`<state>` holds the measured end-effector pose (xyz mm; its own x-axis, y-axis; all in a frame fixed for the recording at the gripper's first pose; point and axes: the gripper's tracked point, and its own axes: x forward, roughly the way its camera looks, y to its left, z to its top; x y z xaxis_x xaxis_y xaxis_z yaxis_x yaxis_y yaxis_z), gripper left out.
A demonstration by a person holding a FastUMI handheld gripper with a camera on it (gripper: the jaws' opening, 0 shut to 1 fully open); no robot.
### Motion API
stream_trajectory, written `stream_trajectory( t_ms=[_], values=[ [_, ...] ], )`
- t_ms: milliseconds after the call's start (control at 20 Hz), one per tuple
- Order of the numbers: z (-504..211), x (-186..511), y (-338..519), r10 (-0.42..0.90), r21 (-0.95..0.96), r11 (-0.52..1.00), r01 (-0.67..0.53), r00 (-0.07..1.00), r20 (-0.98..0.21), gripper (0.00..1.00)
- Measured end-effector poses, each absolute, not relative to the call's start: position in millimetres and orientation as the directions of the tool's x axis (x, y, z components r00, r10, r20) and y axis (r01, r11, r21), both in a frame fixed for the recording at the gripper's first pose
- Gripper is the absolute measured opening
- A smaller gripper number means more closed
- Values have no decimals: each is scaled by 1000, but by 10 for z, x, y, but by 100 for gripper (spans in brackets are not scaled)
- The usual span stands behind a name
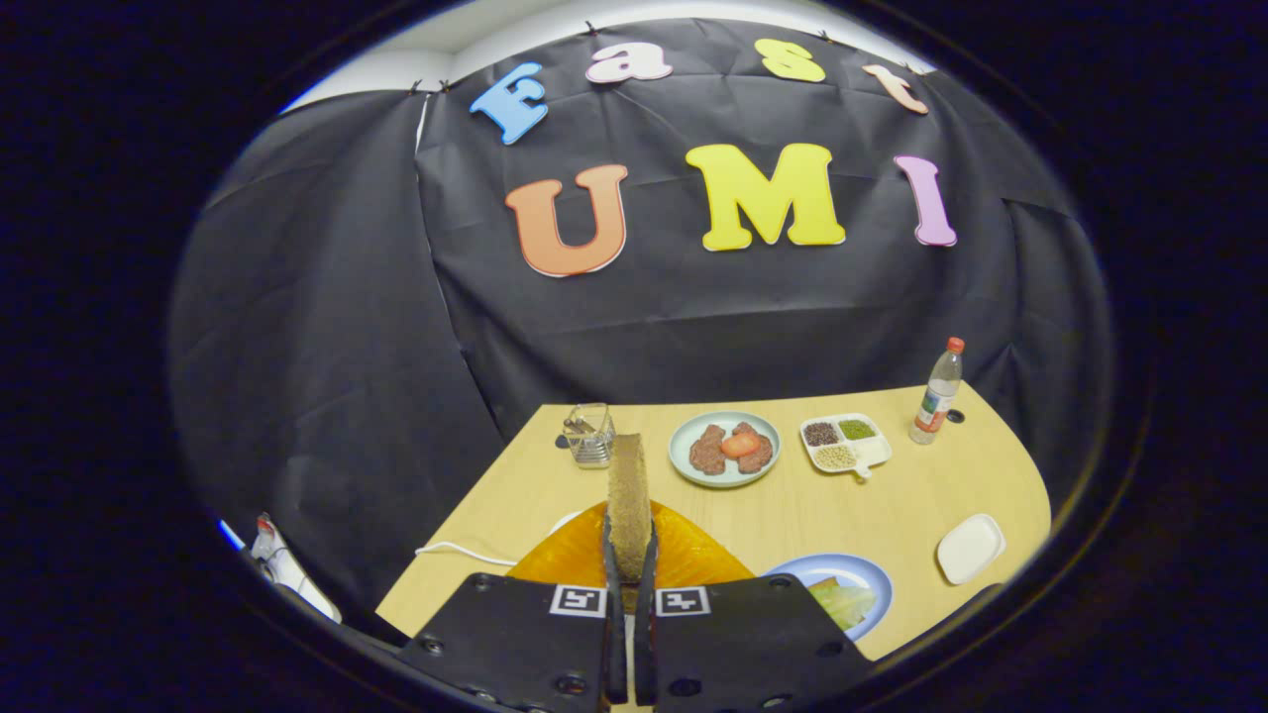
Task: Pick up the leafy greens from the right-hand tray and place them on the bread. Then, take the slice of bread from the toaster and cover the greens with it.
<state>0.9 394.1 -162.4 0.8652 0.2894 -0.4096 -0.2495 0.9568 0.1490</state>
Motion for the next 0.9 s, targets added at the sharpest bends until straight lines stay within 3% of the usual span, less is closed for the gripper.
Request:
stream_trajectory(
  t_ms=[350,900],
  values=[
    [-1638,24,3211,290,135,957,-257,867,-405,3],
    [-2945,-80,2728,335,109,935,-339,734,-592,3]
  ],
)
